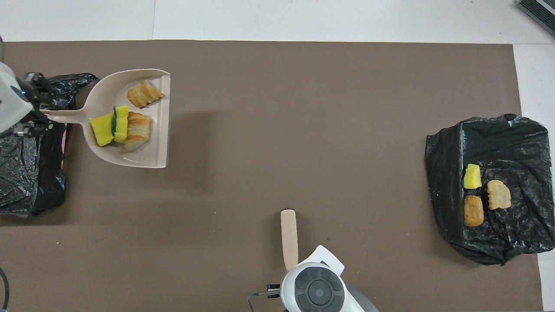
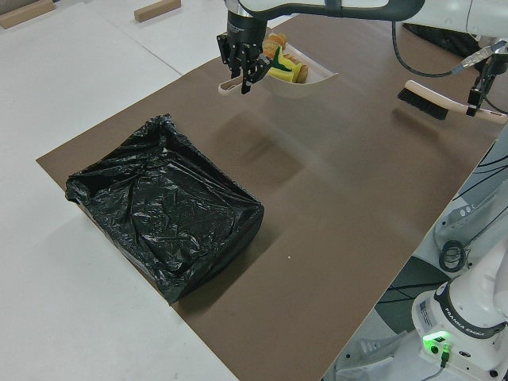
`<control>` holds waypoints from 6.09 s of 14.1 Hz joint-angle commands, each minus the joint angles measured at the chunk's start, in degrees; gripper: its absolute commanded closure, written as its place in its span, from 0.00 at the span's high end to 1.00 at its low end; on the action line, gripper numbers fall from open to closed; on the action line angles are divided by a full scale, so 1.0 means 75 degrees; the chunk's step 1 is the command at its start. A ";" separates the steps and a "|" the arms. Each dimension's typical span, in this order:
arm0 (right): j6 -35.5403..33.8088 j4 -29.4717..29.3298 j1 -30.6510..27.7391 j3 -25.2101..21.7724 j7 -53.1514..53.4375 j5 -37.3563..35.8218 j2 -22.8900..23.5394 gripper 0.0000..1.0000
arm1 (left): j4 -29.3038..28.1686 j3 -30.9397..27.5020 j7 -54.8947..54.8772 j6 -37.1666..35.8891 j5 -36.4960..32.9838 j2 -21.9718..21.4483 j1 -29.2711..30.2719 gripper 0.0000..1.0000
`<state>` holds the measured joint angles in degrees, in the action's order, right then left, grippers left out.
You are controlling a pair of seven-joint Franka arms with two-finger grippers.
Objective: Sweep and dump trash in bin
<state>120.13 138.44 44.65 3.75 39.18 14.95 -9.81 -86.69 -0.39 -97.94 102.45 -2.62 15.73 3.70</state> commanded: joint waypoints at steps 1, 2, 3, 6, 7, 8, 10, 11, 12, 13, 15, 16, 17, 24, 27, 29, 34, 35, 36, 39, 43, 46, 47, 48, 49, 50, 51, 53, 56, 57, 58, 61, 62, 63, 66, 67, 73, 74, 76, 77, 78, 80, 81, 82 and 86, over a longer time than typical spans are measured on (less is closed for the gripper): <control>0.0411 0.0338 0.0094 -0.0019 0.0131 0.0140 0.0019 0.00 | 0.0332 0.0075 -0.0848 -0.0231 -0.0130 0.0094 0.0967 0.00; 0.0435 0.0338 0.0117 -0.0019 0.0132 0.0140 0.0054 0.00 | 0.0356 0.0075 -0.1199 -0.0184 -0.0247 0.0094 0.1261 0.00; 0.0505 0.0338 0.0129 -0.0019 0.0132 0.0140 0.0112 0.00 | 0.0367 0.0075 -0.1527 -0.0126 -0.0329 0.0094 0.1542 0.00; 0.0822 0.0326 0.0281 -0.0019 0.0167 0.0151 0.0394 0.00 | 0.0472 0.0075 -0.2115 0.0155 -0.0785 0.0106 0.2351 0.00; 0.0799 0.0326 0.0282 -0.0019 0.0155 0.0151 0.0394 0.00 | 0.0473 0.0075 -0.2198 0.0295 -0.0973 0.0106 0.2562 0.00; 0.0741 0.0303 0.0282 -0.0019 0.0155 0.0151 0.0383 0.38 | 0.0473 0.0075 -0.2176 0.0448 -0.1160 0.0094 0.2727 0.00; 0.0705 0.0209 0.0282 -0.0031 0.0155 0.0151 0.0348 1.00 | 0.0461 -0.0029 -0.2117 0.0880 -0.1582 0.0106 0.2927 0.00; 0.0658 0.0058 0.0235 -0.0043 0.0132 0.0151 0.0336 1.00 | 0.0426 -0.0088 -0.2024 0.1184 -0.1909 0.0118 0.2939 0.00; 0.0507 -0.0106 0.0200 -0.0066 0.0120 0.0140 0.0336 1.00 | 0.0356 -0.0089 -0.1698 0.1559 -0.2492 0.0083 0.2940 0.00; 0.0390 -0.0270 0.0084 -0.0089 0.0143 0.0093 0.0312 1.00 | 0.0170 -0.0089 -0.1208 0.1794 -0.3194 0.0025 0.2870 0.00; 0.0248 -0.0540 -0.0279 -0.0124 0.0143 -0.0001 0.0254 1.00 | -0.0077 -0.0089 -0.0292 0.2077 -0.4379 -0.0081 0.2706 0.00; 0.0225 -0.0657 -0.0490 -0.0125 0.0143 -0.0140 0.0254 1.00 | -0.0147 -0.0089 -0.0091 0.2066 -0.4872 -0.0116 0.2543 0.00; 0.0213 -0.0774 -0.0759 -0.0125 0.0143 -0.0397 0.0254 1.00 | -0.0229 -0.0089 -0.0066 0.2055 -0.5457 -0.0186 0.2332 0.00; -0.1049 -0.2401 -0.2797 -0.0113 -0.0428 -0.1724 0.0254 1.00 | -0.1155 -0.0077 0.0145 0.3541 -0.7570 -0.0819 0.2283 0.00; -0.1918 -0.3188 -0.3817 -0.0125 -0.1622 -0.1724 0.0219 1.00 | -0.1191 -0.0089 0.0145 0.4326 -0.8192 -0.1030 0.2412 0.00; -0.2200 -0.3458 -0.4345 -0.0136 -0.2245 -0.1735 0.0137 1.00 | -0.1168 -0.0089 0.0180 0.4468 -0.8462 -0.1112 0.2436 0.00; -0.2997 -0.4383 -0.5108 -0.0136 -0.2879 -0.2250 0.0113 1.00 | -0.1624 -0.0077 0.1033 0.4328 -0.9083 -0.1605 0.2237 0.00; -0.3033 -0.4489 -0.5213 -0.0136 -0.2892 -0.2286 0.0101 1.00 | -0.1660 -0.0065 0.1082 0.4305 -0.9072 -0.1617 0.2236 0.00; -0.3045 -0.4595 -0.5354 -0.0136 -0.2962 -0.2263 0.0101 1.00 | -0.1660 -0.0019 0.1094 0.4235 -0.9026 -0.1617 0.2213 0.00; -0.3489 -0.5157 -0.5566 -0.0299 -0.2997 -0.2205 0.0101 1.00 | -0.1590 0.0017 0.1060 0.3522 -0.7872 -0.1605 0.1839 0.00; -0.3959 -0.5451 -0.5566 -0.0885 -0.4153 -0.2192 0.0101 1.00 | -0.1308 0.0063 0.1035 0.1135 -0.6171 -0.1605 0.0377 0.00; -0.3971 -0.5510 -0.5566 -0.1109 -0.4731 -0.2075 0.0159 1.00 | -0.1354 0.0064 0.1071 0.0193 -0.4765 -0.1640 -0.0375 0.00; -0.4110 -0.5684 -0.5566 -0.1109 -0.4732 -0.2075 0.0218 1.00 | -0.1390 0.0040 0.1129 -0.0064 -0.4215 -0.1675 -0.0702 0.00; -0.4413 -0.5871 -0.5578 -0.1109 -0.4732 -0.2087 0.0311 1.00 | -0.1402 0.0040 0.1385 -0.0241 -0.3954 -0.1652 -0.0891 0.00; -0.4683 -0.6268 -0.5578 -0.1109 -0.4732 -0.2087 0.0544 1.00 | -0.1448 0.0063 0.1816 -0.0324 -0.3731 -0.1640 -0.0997 0.00; -0.4895 -0.6620 -0.5589 -0.1109 -0.4743 -0.2064 0.0767 1.00 | -0.1611 0.0064 0.2262 -0.0406 -0.3415 -0.1628 -0.1265 0.00; -0.4955 -0.6728 -0.5601 -0.1132 -0.4825 -0.1971 0.0850 1.00 | -0.1706 0.0064 0.2742 -0.0430 -0.2948 -0.1617 -0.1337 0.00; -0.4979 -0.6740 -0.5625 -0.1179 -0.4896 -0.1958 0.0886 1.00 | -0.1916 0.0075 0.3924 -0.0465 -0.2290 -0.1628 -0.1698 0.00; -0.4933 -0.6881 -0.5671 -0.1191 -0.4896 -0.1853 0.0980 1.00 | -0.2257 0.0075 0.6313 -0.0593 -0.1528 -0.1827 -0.2507 0.00; -0.4862 -0.6811 -0.5671 -0.1214 -0.4884 -0.1806 0.0911 1.00 | -0.2281 0.0075 0.7144 -0.0698 -0.1317 -0.1839 -0.2753 0.00; -0.4850 -0.6776 -0.5660 -0.1214 -0.4861 -0.1817 0.0887 1.00 | -0.2269 0.0075 0.8150 -0.0804 -0.1025 -0.1805 -0.3011 0.00; -0.4932 -0.6776 -0.5543 -0.1144 -0.4872 -0.1841 0.0875 1.00 | -0.2269 0.0075 1.0861 -0.0794 -0.0297 -0.1629 -0.3925 0.00; -0.5025 -0.6776 -0.5566 -0.1144 -0.4884 -0.1841 0.0863 1.00 | -0.2269 0.0075 1.1529 -0.0747 0.0053 -0.1512 -0.4113 0.00; -0.5060 -0.6764 -0.5612 -0.1156 -0.4907 -0.1841 0.0851 1.00 | -0.2258 0.0075 1.2348 -0.0653 0.0405 -0.1453 -0.4370 0.00; -0.4979 -0.6752 -0.5613 -0.1179 -0.5072 -0.1829 0.0851 1.00 | -0.2153 0.0075 1.4354 -0.0103 0.0804 -0.1113 -0.5262 0.00; -0.5002 -0.6787 -0.5624 -0.1179 -0.5072 -0.1829 0.0886 1.00 | -0.2036 0.0075 1.4685 -0.0009 0.1213 -0.0904 -0.5438 0.00; -0.4874 -0.6496 -0.5624 -0.1214 -0.5095 -0.1887 0.0723 1.00 | -0.1379 0.0075 1.6092 0.1196 0.2364 0.0351 -0.5931 0.00; -0.4595 -0.6262 -0.5625 -0.1214 -0.5107 -0.1888 0.0583 1.00 | -0.1379 0.0075 1.6152 0.1466 0.2377 0.0387 -0.5978 0.00; -0.4370 -0.5956 -0.5625 -0.1214 -0.5107 -0.1888 0.0395 1.00 | -0.1379 0.0075 1.6385 0.1643 0.2388 0.0725 -0.6013 0.00; -0.4369 -0.5955 -0.5613 -0.1214 -0.5107 -0.1899 0.0394 1.00 | -0.1390 0.0075 1.6457 0.1992 0.2389 0.0808 -0.6188 0.00; -0.4369 -0.5955 -0.5613 -0.1203 -0.5107 -0.1899 0.0394 1.00 | -0.1390 0.0075 1.6469 0.2042 0.2307 0.0798 -0.6236 0.60; -0.4369 -0.5955 -0.5613 -0.1203 -0.5107 -0.1899 0.0394 1.00 | -0.1402 0.0064 1.6458 0.2008 0.2062 0.0704 -0.6248 1.00; -0.4369 -0.5944 -0.5613 -0.1203 -0.5107 -0.1899 0.0394 1.00 | -0.1414 0.0006 1.6388 0.1903 0.1944 0.0530 -0.6120 1.00; -0.4369 -0.5944 -0.5613 -0.1203 -0.5107 -0.1899 0.0394 1.00 | -0.1414 -0.0030 1.6387 0.1740 0.1932 0.0365 -0.5980 1.00; -0.4369 -0.5944 -0.5613 -0.1203 -0.5095 -0.1899 0.0394 1.00 | -0.1402 -0.0030 1.6352 0.1621 0.1932 0.0048 -0.4856 1.00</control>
<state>85.84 91.75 3.26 -5.43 2.95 -0.21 -5.32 -96.76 -1.04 24.60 115.98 12.69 17.77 -36.80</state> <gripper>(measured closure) 0.000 0.000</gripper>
